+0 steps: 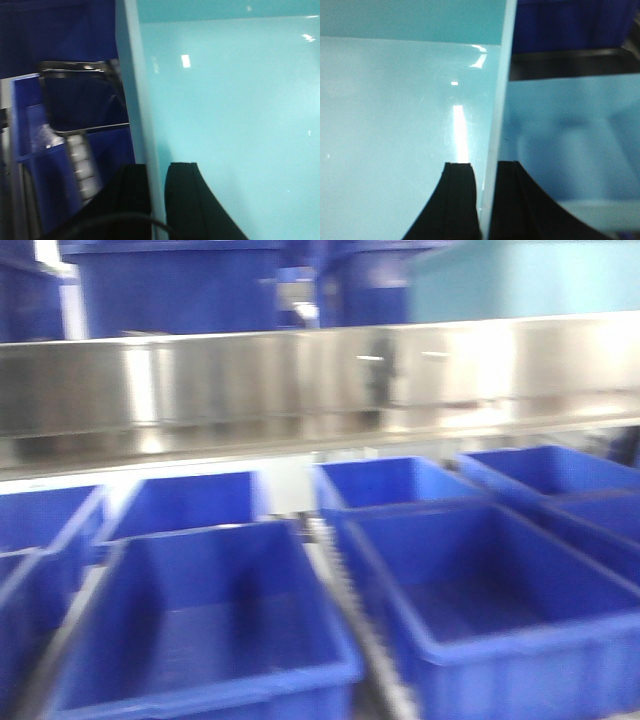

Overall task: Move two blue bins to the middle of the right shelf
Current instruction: 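Drive the base away from the shelf holding the bin in both grippers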

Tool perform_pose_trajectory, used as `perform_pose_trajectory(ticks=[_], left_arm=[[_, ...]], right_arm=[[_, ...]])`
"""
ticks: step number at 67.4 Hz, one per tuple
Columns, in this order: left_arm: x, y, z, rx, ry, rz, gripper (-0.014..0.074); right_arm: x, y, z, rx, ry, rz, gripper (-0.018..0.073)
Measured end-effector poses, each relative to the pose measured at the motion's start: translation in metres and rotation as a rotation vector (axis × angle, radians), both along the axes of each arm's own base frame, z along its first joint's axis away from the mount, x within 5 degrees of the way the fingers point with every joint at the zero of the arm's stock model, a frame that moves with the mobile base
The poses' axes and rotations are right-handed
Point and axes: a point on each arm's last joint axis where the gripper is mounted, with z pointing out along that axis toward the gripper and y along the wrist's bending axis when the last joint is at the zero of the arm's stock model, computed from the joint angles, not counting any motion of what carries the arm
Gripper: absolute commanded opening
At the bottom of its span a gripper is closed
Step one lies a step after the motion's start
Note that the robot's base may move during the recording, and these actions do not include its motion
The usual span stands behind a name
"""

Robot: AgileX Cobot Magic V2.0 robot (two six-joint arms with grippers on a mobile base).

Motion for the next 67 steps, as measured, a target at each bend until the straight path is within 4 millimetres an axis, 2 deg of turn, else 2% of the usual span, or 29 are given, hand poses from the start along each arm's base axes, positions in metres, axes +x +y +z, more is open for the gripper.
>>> perform_pose_trajectory(ticks=[67], left_arm=[[-0.0001,-0.0001,0.0,-0.001,0.001,-0.001,-0.0111]], right_arm=[[0.0001,0.0,0.0001,0.001,-0.002,0.0,-0.0151]])
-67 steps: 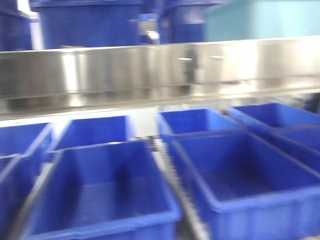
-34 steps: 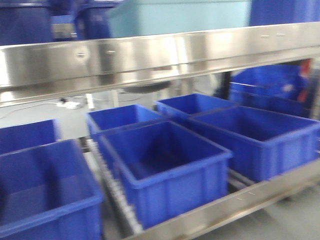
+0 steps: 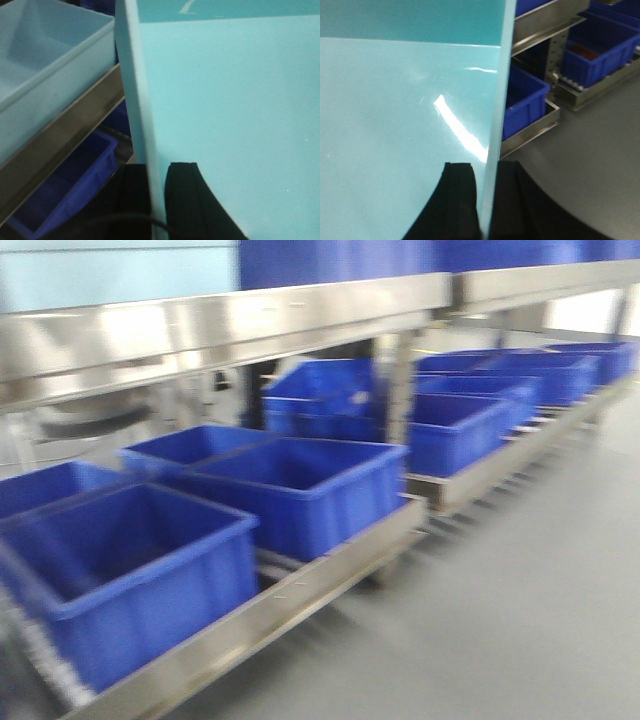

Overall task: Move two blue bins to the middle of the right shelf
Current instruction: 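Drive the base away from the shelf holding the bin in both grippers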

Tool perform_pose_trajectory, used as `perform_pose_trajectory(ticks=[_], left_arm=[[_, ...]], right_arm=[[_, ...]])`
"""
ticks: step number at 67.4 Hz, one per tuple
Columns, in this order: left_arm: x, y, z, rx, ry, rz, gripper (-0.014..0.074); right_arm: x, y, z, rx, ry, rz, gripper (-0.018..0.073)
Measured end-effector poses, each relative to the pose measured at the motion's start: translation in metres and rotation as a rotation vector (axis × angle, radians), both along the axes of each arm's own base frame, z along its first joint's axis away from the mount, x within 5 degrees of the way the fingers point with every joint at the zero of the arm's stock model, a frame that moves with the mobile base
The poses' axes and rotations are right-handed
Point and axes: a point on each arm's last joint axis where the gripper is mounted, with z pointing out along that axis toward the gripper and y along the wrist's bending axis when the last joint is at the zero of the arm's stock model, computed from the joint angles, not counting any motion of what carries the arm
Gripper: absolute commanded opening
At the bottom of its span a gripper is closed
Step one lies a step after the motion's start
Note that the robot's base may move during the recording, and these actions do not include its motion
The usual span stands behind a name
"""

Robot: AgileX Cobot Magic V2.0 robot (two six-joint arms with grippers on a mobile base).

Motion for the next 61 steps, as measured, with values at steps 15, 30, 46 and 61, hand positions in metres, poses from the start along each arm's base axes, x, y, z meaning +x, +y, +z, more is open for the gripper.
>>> perform_pose_trajectory(ticks=[15,30,46,61], left_arm=[[0.0,-0.0002,0.0002,-0.003,-0.001,-0.001,-0.0111],[0.0,-0.0002,0.0002,-0.003,-0.001,-0.001,-0.0111],[0.0,-0.0002,0.0002,-0.003,-0.001,-0.001,-0.0111],[0.0,-0.0002,0.0002,-0.003,-0.001,-0.001,-0.0111]], right_arm=[[0.0,0.0,0.0,0.0,0.0,0.0,-0.0151],[0.0,0.0,0.0,0.0,0.0,0.0,-0.0151],[0.0,0.0,0.0,0.0,0.0,0.0,-0.0151],[0.0,0.0,0.0,0.0,0.0,0.0,-0.0151]])
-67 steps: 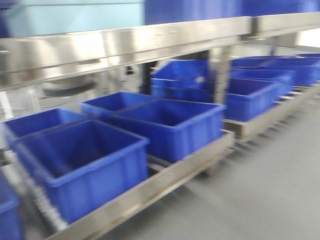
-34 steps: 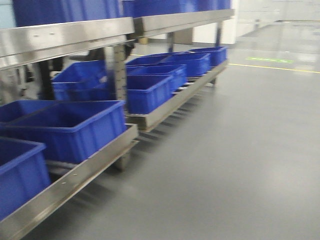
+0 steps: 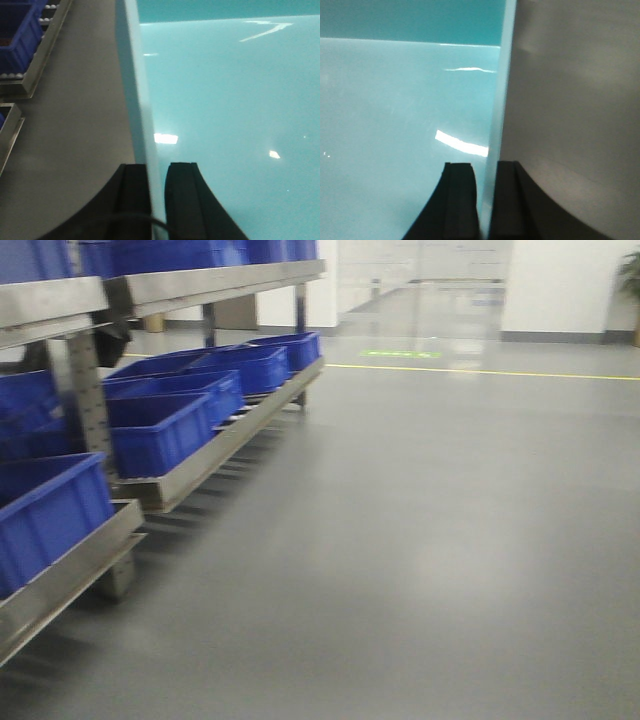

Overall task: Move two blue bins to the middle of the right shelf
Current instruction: 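Drive the base away from the shelf holding the bin in both grippers, then drive across the floor toward another bin shelf, bin held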

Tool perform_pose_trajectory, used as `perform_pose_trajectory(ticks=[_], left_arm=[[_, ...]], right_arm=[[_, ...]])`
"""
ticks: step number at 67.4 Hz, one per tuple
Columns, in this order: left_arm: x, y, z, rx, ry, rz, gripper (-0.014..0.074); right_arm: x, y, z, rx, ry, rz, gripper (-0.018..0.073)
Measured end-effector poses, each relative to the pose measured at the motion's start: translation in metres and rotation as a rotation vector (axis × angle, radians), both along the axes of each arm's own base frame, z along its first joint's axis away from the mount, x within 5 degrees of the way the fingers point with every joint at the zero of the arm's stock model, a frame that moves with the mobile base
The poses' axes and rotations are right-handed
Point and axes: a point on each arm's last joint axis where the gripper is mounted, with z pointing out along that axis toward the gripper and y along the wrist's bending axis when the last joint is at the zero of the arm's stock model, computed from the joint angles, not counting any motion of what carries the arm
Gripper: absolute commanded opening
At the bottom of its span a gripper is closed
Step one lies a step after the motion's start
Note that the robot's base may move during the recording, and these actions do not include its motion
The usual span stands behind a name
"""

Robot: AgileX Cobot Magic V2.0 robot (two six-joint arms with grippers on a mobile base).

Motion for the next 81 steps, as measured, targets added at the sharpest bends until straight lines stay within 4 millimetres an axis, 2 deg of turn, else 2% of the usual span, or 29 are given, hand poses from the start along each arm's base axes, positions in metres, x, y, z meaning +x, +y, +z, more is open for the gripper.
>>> perform_pose_trajectory(ticks=[81], left_arm=[[0.0,0.0,0.0,0.0,0.0,0.0,-0.0111]], right_arm=[[0.0001,0.0,0.0001,0.001,-0.002,0.0,-0.0151]])
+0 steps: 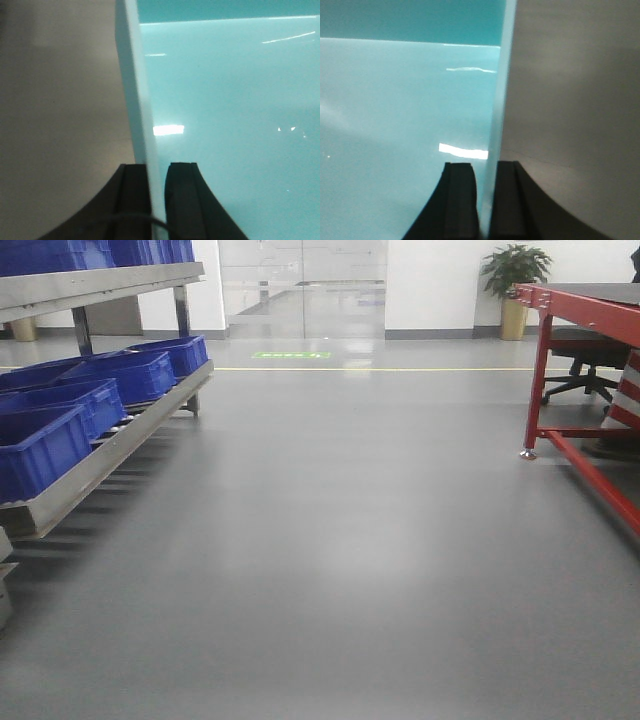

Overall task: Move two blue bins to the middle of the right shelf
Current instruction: 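Drive across the floor toward another bin shelf, bin held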

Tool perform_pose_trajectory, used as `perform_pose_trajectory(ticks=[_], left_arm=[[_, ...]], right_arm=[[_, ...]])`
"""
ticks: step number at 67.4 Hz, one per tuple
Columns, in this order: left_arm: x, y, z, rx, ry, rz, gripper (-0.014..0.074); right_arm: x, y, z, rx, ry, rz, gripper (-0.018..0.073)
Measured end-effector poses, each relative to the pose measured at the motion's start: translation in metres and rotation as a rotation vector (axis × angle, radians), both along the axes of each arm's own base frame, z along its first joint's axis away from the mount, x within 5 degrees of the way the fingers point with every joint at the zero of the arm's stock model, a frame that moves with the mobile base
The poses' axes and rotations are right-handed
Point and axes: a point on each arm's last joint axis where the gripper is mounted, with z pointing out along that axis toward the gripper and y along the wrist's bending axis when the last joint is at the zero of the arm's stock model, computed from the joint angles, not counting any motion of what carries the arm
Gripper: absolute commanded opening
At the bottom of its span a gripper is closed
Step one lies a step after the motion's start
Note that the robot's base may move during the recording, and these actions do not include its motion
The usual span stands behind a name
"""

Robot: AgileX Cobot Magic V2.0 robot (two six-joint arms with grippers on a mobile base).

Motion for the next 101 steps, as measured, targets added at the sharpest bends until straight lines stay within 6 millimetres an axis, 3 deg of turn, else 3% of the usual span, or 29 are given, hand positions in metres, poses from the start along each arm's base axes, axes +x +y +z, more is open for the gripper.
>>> perform_pose_trajectory(ticks=[101], left_arm=[[0.0,0.0,0.0,0.0,0.0,0.0,-0.0111]], right_arm=[[0.0001,0.0,0.0001,0.001,-0.002,0.0,-0.0151]])
